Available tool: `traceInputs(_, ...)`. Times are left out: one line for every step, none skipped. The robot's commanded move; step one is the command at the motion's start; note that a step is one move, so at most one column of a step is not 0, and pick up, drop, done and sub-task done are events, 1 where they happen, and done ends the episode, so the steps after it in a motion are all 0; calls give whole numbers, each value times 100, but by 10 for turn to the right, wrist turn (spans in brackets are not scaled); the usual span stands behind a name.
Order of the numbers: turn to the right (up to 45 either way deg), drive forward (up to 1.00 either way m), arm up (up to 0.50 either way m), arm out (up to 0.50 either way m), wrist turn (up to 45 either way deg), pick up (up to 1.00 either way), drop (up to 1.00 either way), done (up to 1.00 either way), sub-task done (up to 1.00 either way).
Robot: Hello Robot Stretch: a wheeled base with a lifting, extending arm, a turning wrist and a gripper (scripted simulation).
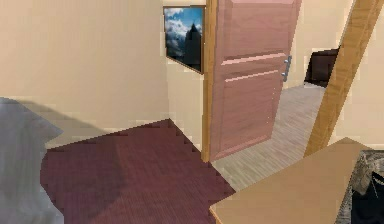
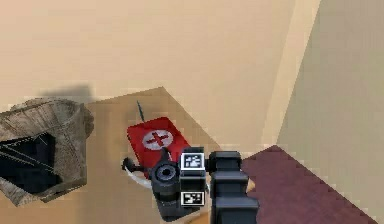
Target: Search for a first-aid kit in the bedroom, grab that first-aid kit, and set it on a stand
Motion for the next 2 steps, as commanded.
traceInputs(0, 0, 8, 0, 0, 0, 0, 0, 0)
traceInputs(-450, 0, 0, 0, 0, 0, 0, 0, 0)
